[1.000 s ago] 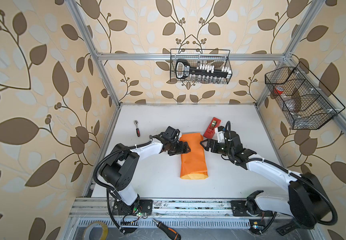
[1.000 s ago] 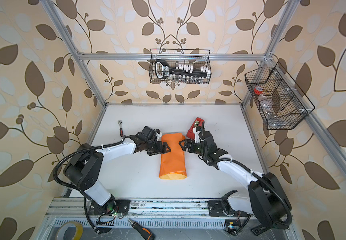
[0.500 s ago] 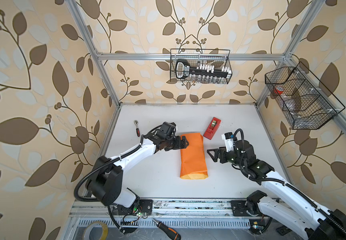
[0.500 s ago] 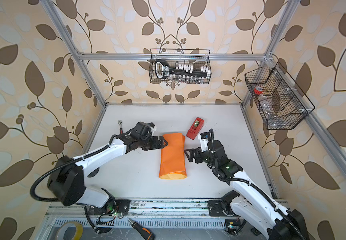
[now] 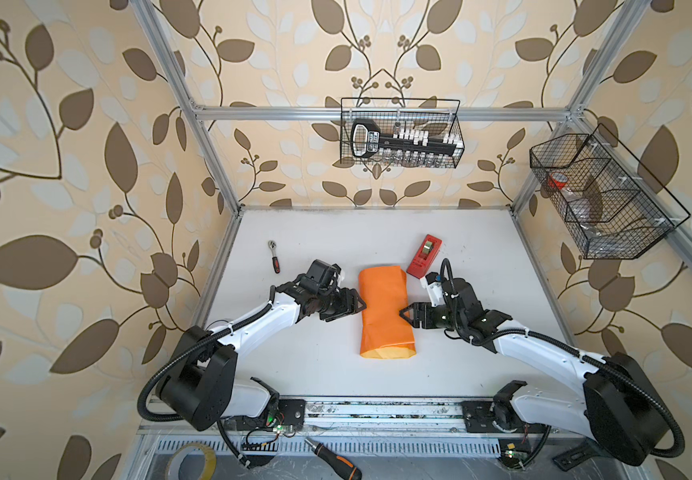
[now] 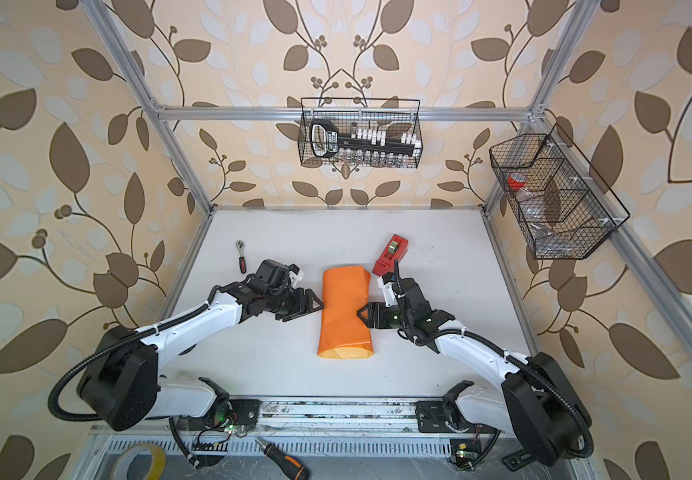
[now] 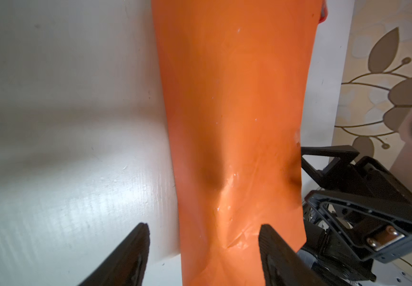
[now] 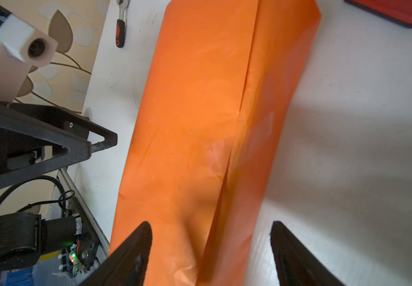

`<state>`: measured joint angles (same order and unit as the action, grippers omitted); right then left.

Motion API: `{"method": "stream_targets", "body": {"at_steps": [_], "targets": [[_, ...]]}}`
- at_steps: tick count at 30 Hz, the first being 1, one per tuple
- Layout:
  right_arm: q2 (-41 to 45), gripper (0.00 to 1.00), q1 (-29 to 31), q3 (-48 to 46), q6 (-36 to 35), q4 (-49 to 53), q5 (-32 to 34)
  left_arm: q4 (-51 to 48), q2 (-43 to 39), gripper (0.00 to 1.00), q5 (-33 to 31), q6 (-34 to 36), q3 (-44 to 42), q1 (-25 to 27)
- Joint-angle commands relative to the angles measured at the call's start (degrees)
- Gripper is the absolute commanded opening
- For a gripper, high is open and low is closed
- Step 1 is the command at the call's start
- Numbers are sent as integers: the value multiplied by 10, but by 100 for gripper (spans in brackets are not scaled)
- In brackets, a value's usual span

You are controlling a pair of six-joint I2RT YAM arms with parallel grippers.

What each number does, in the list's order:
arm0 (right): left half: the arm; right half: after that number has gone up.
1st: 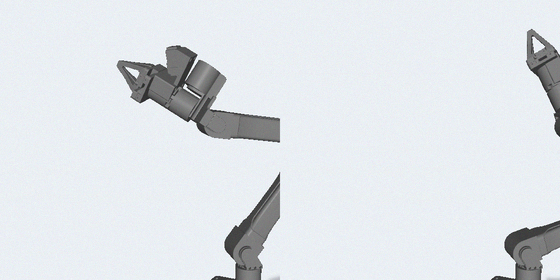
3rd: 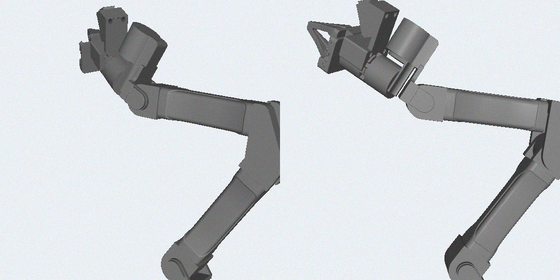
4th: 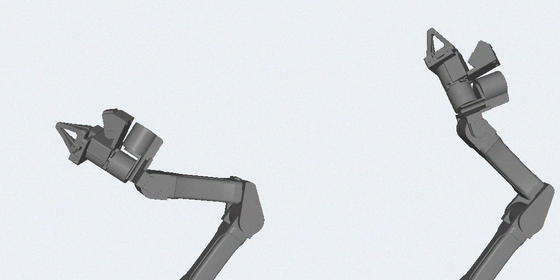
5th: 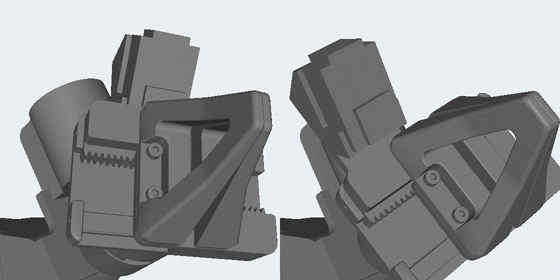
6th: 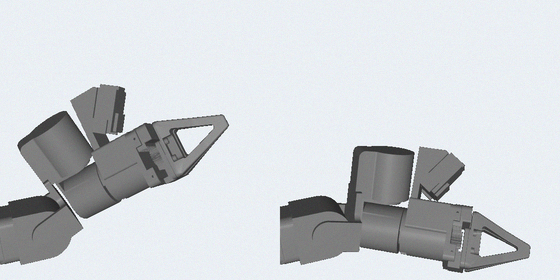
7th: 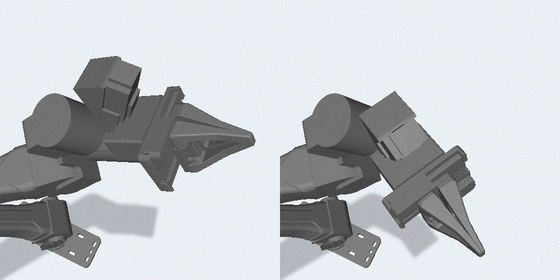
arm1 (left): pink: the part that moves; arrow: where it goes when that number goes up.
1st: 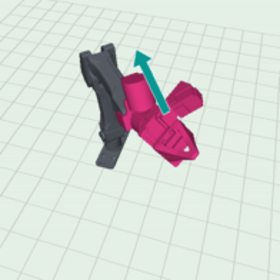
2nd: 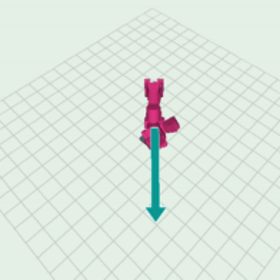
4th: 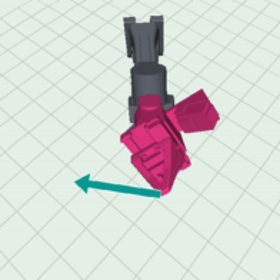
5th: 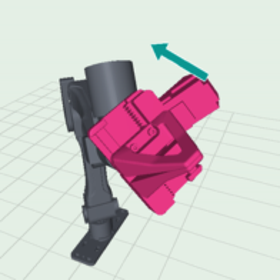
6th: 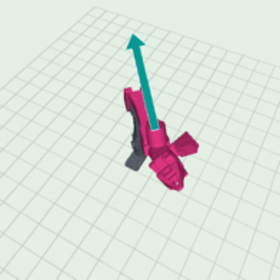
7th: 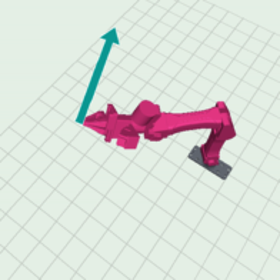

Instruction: Wrap the gift box in paper

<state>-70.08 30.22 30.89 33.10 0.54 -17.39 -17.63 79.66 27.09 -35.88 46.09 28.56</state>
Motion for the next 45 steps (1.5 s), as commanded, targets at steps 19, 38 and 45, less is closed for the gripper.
{"method": "stream_targets", "body": {"at_steps": [19,38,45], "targets": [[-198,55,1,140,-2,-97,-20,26,126,72,-27,24,105,-20],[-44,85,73,16,-120,-4,75,101,-97,92,-114,6,-120,96],[-63,76,74,4,-141,-13,93,125,-61,89,-146,24,-125,122]]}}
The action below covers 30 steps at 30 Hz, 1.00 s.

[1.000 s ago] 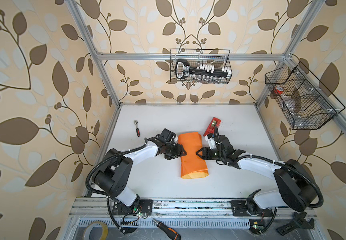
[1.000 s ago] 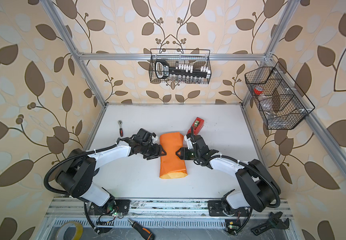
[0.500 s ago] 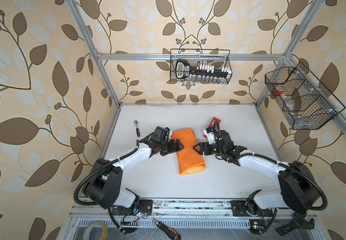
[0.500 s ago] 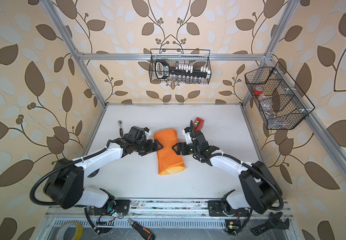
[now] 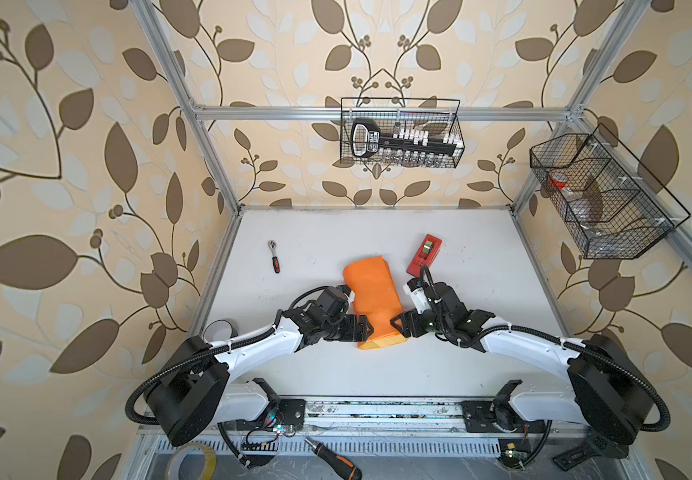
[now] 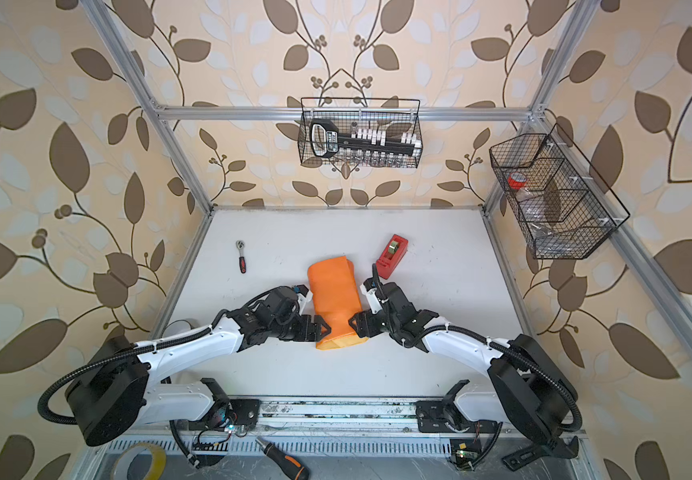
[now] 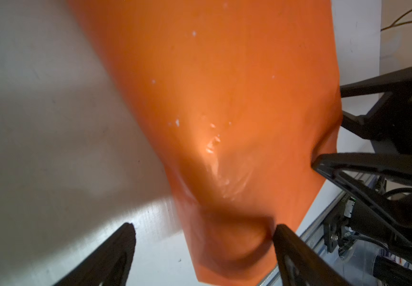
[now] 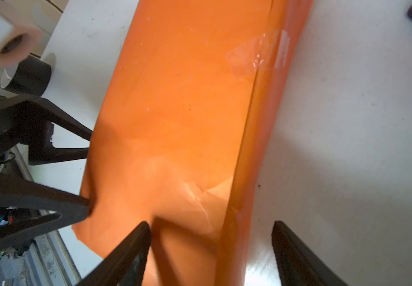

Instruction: Wrap the gift box in paper

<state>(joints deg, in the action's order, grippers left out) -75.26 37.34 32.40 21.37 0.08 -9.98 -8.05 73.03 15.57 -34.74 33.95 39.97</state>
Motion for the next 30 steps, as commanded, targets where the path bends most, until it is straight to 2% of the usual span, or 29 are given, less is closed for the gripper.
{"method": "stream_targets", "body": {"at_steps": [1,5,13,24,30], "targets": [[-15,75,3,-13,-25,-13,20,31,9,89,-35,17,-2,9],[-28,71,5,-12,-33,-31,31,29,22,86,-65,36,10,17],[-52,64,24,-16,-42,-53,74,46,33,74,-118,60,1,31],[-74,54,45,-25,-24,-78,136,34,59,60,-226,60,10,75],[-79,49,52,-34,-12,-96,156,34,76,54,-256,47,12,90]]}}
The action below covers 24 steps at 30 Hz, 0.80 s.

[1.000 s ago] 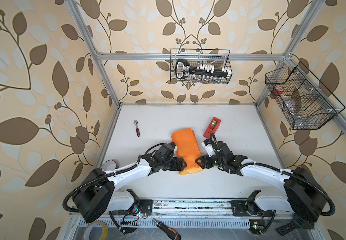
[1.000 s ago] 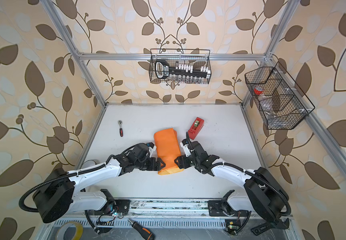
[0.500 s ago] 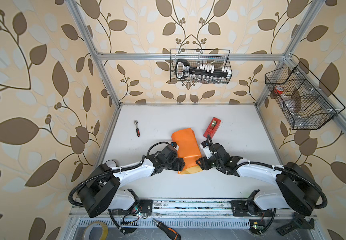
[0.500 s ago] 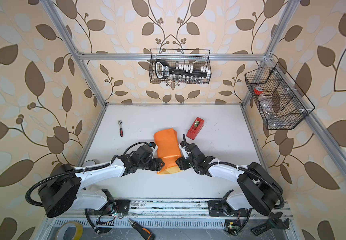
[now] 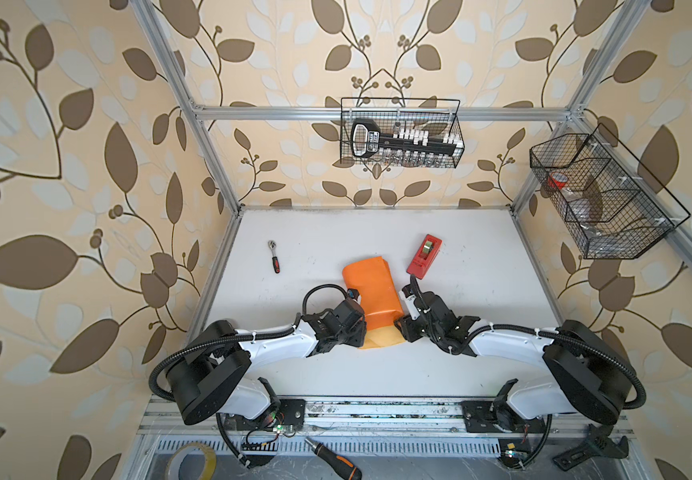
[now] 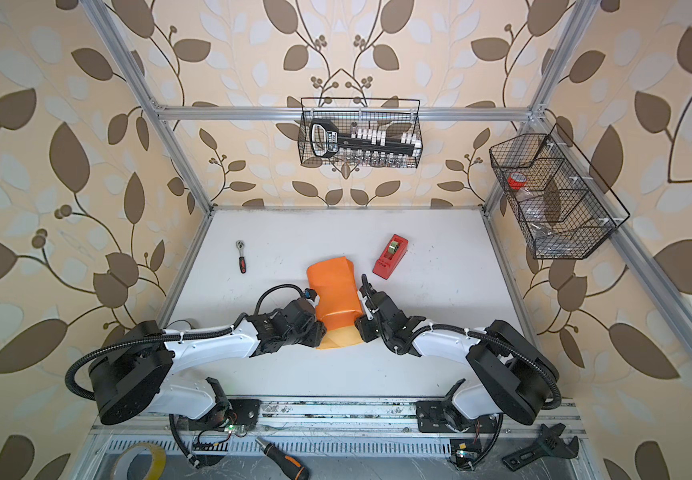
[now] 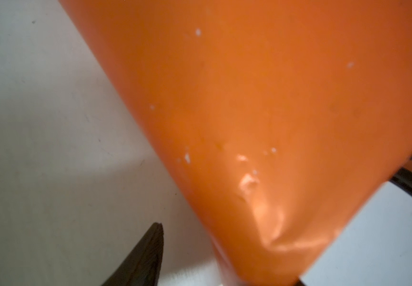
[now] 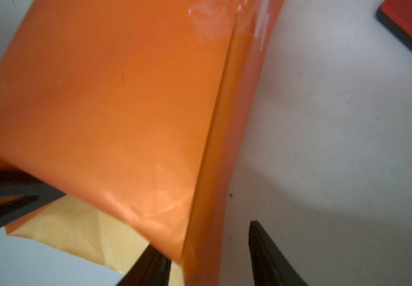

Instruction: Wrap the gift box in paper

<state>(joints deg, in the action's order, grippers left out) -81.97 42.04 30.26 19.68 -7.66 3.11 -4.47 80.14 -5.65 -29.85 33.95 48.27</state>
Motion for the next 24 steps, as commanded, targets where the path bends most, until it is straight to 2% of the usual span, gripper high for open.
{"method": "stream_targets", "body": {"at_steps": [1,15,24], "targets": [[-13,48,6,-14,8,-22,28,-1,8,53,-45,-3,14,10],[-20,34,32,-24,64,-36,86,-16,42,39,-57,-66,33,35],[-30,28,44,-20,97,-40,109,-30,61,27,-72,-74,55,40]]}}
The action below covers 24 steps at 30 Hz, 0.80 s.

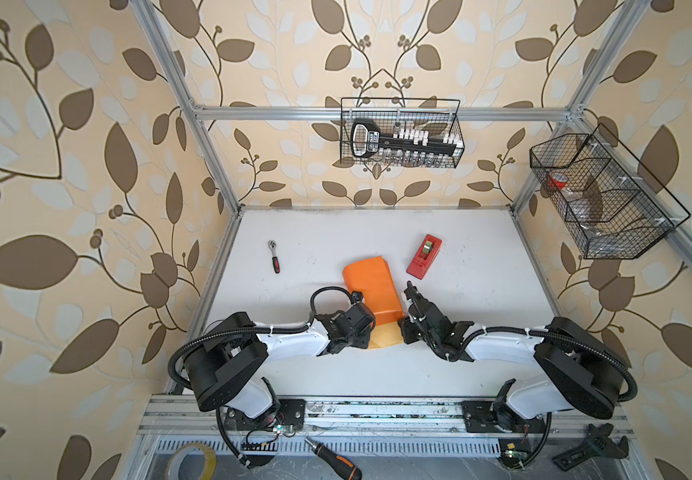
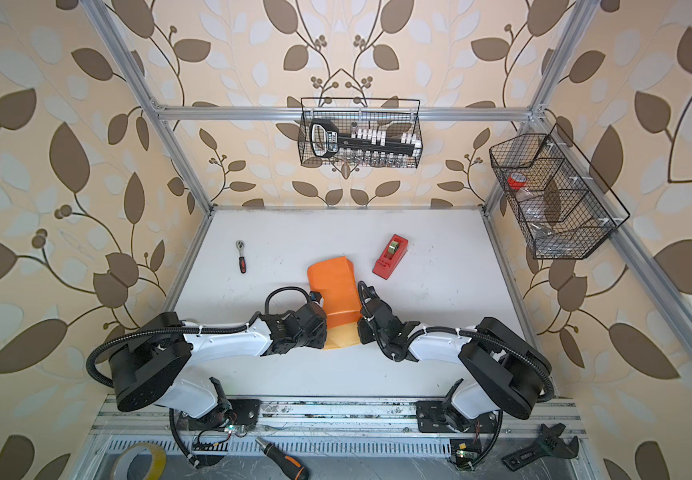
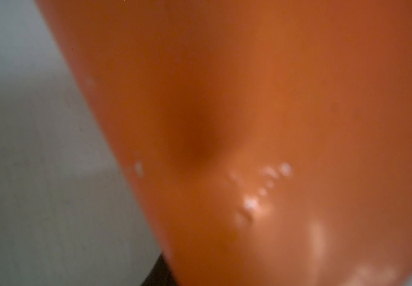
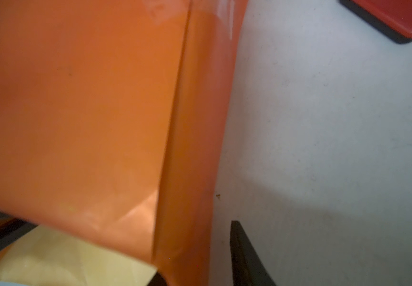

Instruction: Wrap the gift box in paper

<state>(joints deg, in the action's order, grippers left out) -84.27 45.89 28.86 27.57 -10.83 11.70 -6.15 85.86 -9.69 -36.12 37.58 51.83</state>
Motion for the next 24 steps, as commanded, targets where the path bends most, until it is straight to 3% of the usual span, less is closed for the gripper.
{"method": "stream_targets", "body": {"at_steps": [1,6,14,24], "targets": [[-7,27,8,-5,22,-9,25,-14,4,25,-36,-12,19,5],[-15,26,12,0,40,-16,32,-24,4,18,-64,-12,24,5],[-35,26,21,18,60,-18,37,-25,24,18,-70,5,35,5],[-38,24,23,15,63,-13,47,-42,-2,31,-27,-3,28,5]]}}
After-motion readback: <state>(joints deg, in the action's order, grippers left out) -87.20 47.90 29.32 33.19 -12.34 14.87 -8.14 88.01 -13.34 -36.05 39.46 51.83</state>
